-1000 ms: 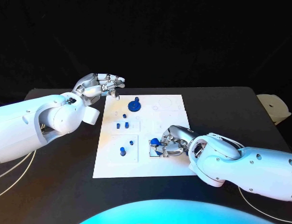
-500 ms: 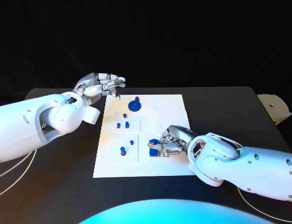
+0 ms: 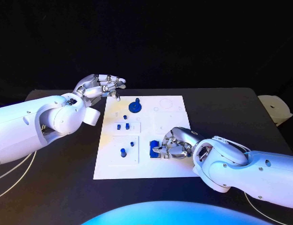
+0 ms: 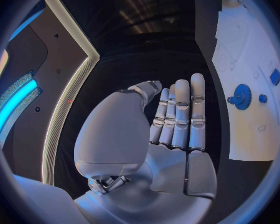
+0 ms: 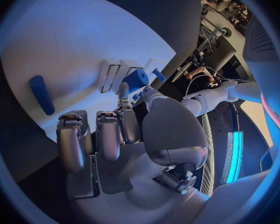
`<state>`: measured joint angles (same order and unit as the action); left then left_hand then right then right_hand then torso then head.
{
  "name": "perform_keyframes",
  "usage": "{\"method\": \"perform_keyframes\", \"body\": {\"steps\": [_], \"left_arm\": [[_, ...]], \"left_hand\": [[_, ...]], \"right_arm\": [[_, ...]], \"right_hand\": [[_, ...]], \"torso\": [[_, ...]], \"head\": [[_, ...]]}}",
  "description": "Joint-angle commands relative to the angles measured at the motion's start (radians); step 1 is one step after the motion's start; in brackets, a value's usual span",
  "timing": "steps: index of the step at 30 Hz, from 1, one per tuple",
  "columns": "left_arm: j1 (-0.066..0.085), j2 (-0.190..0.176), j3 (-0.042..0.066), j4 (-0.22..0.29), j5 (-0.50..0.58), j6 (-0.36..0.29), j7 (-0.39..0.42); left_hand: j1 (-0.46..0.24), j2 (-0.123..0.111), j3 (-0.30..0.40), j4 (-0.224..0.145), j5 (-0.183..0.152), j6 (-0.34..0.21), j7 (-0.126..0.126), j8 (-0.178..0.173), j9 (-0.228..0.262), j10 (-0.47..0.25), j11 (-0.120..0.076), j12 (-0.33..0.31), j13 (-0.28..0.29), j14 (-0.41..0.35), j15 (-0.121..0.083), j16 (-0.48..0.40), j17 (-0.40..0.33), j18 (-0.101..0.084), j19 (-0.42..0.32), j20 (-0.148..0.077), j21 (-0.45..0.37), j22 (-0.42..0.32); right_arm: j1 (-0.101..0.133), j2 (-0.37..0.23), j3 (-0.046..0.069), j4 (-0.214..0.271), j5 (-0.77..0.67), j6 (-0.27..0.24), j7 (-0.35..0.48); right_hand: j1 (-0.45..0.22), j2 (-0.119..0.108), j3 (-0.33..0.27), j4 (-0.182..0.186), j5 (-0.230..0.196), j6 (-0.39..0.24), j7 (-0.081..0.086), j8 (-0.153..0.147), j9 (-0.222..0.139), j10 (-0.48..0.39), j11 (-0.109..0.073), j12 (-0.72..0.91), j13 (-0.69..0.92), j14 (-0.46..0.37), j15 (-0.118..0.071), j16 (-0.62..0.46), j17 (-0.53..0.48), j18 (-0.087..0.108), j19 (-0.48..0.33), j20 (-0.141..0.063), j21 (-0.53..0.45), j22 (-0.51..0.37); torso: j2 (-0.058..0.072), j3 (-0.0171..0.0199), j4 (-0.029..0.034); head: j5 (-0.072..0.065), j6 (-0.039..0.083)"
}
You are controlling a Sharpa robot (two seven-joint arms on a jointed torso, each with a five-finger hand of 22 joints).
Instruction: Assemble the parts on the task board
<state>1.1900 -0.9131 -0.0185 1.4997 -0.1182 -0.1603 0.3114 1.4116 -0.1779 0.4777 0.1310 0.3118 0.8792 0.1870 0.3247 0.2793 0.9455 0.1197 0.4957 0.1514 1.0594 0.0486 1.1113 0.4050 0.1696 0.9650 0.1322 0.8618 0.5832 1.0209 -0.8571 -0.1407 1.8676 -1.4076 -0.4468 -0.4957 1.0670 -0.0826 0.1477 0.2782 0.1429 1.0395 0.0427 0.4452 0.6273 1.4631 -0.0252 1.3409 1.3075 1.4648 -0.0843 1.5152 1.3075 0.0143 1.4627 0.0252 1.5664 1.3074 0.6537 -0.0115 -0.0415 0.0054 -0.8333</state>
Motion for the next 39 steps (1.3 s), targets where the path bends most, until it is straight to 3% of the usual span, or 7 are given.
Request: {"method": "perform_keyframes", "body": {"steps": [1,15,25,26,39], "left_arm": [[0.000,0.001,0.001,0.001,0.005,0.015,0.005],[0.000,0.003,0.001,-0.002,0.005,0.015,0.005],[0.000,0.003,0.001,-0.002,0.005,0.015,0.005],[0.000,0.003,0.001,-0.002,0.005,0.015,0.005],[0.000,0.000,0.000,-0.002,0.005,0.016,0.004]], "left_hand": [[-0.009,0.001,0.002,-0.001,0.002,-0.010,0.000,0.004,0.001,-0.006,0.001,0.006,0.001,-0.007,-0.002,-0.004,-0.002,0.014,-0.004,0.005,-0.005,-0.001],[-0.011,0.003,0.003,0.000,0.002,-0.011,0.000,0.004,0.002,-0.007,0.001,0.007,0.001,-0.008,-0.002,-0.004,-0.002,0.014,-0.004,0.005,-0.007,-0.002],[-0.011,0.003,0.003,0.000,0.002,-0.011,0.000,0.004,0.002,-0.007,0.001,0.007,0.001,-0.008,-0.002,-0.004,-0.002,0.014,-0.004,0.005,-0.007,-0.002],[-0.011,0.003,0.003,0.000,0.002,-0.011,0.000,0.004,0.002,-0.007,0.001,0.007,0.001,-0.008,-0.002,-0.004,-0.002,0.014,-0.004,0.005,-0.007,-0.002],[-0.011,0.003,0.003,0.000,0.002,-0.011,0.000,0.004,0.002,-0.007,0.001,0.007,0.001,-0.008,-0.002,-0.004,-0.002,0.014,-0.004,0.005,-0.007,-0.002]], "right_arm": [[-0.001,-0.009,0.000,0.017,-0.014,-0.005,0.043],[-0.001,0.000,0.000,0.000,-0.005,0.040,0.046],[-0.001,0.019,0.000,-0.032,-0.021,0.049,0.032],[-0.001,0.019,0.000,-0.033,-0.024,0.048,0.031],[-0.001,-0.001,0.000,-0.020,-0.031,0.049,0.036]], "right_hand": [[0.022,-0.005,0.003,-0.004,-0.003,-0.007,0.001,0.001,0.000,0.017,-0.003,0.001,0.097,0.081,-0.005,0.006,0.121,-0.014,0.108,-0.005,0.004,0.263],[0.044,-0.010,0.004,-0.005,-0.005,-0.004,0.000,0.002,0.000,0.017,-0.004,0.000,0.097,0.081,-0.006,0.006,0.122,-0.014,0.108,-0.005,0.004,0.263],[0.091,0.008,0.025,-0.007,-0.005,-0.002,-0.001,0.000,-0.002,0.019,-0.005,0.000,0.100,0.080,-0.007,0.006,0.122,-0.014,0.108,-0.006,0.004,0.263],[0.104,0.016,0.036,-0.005,-0.029,-0.002,-0.002,-0.001,-0.003,0.019,-0.006,-0.001,0.100,0.081,-0.007,0.007,0.122,-0.014,0.108,-0.007,0.004,0.263],[0.106,0.016,0.038,-0.005,-0.030,-0.002,-0.002,-0.001,-0.004,0.019,-0.006,0.000,0.101,0.081,-0.008,0.007,0.123,-0.014,0.108,-0.007,0.004,0.263]], "torso": [[0.000,0.0004,-0.0031],[0.001,-0.0010,0.0035],[0.000,-0.0022,0.0015],[0.000,-0.0021,0.0017],[0.001,-0.0008,0.0016]], "head": [[0.001,0.000],[-0.003,0.000],[-0.001,-0.004],[0.000,-0.005],[0.002,-0.004]]}}
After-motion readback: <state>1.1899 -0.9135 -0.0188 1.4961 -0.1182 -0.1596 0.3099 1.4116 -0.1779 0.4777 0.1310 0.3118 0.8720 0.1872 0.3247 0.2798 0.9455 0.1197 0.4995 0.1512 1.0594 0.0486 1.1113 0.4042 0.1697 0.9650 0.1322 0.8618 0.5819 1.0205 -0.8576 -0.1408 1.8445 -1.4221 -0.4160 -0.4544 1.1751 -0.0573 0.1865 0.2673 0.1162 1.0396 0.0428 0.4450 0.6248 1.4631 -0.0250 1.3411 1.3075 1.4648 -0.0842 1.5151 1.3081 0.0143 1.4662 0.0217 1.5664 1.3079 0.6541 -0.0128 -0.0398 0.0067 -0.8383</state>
